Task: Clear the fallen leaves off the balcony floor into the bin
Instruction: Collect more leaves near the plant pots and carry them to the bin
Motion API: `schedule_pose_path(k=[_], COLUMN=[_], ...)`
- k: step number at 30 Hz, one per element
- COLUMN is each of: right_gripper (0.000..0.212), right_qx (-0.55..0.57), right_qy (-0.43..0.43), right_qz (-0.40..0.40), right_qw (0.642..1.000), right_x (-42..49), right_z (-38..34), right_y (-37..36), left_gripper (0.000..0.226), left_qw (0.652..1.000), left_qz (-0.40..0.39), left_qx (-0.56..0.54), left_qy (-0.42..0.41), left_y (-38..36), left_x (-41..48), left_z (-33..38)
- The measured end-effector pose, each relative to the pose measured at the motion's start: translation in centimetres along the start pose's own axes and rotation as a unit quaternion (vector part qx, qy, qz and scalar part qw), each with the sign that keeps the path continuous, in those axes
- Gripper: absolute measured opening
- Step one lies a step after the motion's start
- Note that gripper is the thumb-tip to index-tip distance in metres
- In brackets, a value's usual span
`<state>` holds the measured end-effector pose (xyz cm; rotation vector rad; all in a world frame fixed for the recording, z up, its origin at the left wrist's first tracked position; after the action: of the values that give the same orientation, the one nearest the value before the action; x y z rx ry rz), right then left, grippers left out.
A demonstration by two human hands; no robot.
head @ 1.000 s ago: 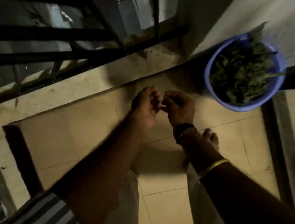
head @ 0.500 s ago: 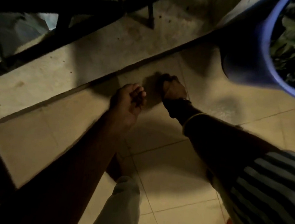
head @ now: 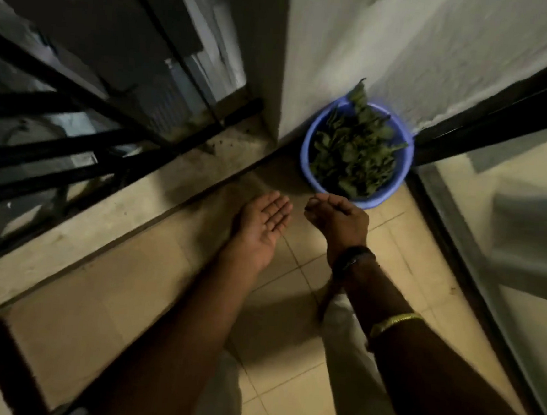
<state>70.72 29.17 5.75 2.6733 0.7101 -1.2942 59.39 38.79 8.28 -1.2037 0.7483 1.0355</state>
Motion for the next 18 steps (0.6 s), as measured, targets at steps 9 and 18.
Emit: schedule_pose_path(k=[9, 18], right_gripper=[0.021, 0.015], right_qx=[0.04, 0.118], right_qy=[0.036, 0.075], right_qz=[0.078, 0.078], right_qw=[0.996, 0.987], right_x=[-0.4, -18.1], right_z=[-12.5, -17.6], right_y=[7.1, 7.8], left_gripper=[0.043, 0.017], left_qw=[0.997, 0.99], left_qz=[-0.055, -0.055], left_qx=[0.02, 0.121], left_qy=[-0.04, -0.051], left_y=[-14.8, -20.0], left_x=[-4.1, -17.0], left_z=[-1.3, -2.0])
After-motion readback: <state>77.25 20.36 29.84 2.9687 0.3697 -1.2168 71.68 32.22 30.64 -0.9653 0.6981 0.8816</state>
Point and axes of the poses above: each hand's wrist, its own x-axis towards the middle knuckle, its own y-axis out of the back of the hand, z = x × y, the point moved 6 cm from there along x, towards the middle knuckle, and after that the axes turned 7 degrees about -z, right-handed, at the moved point
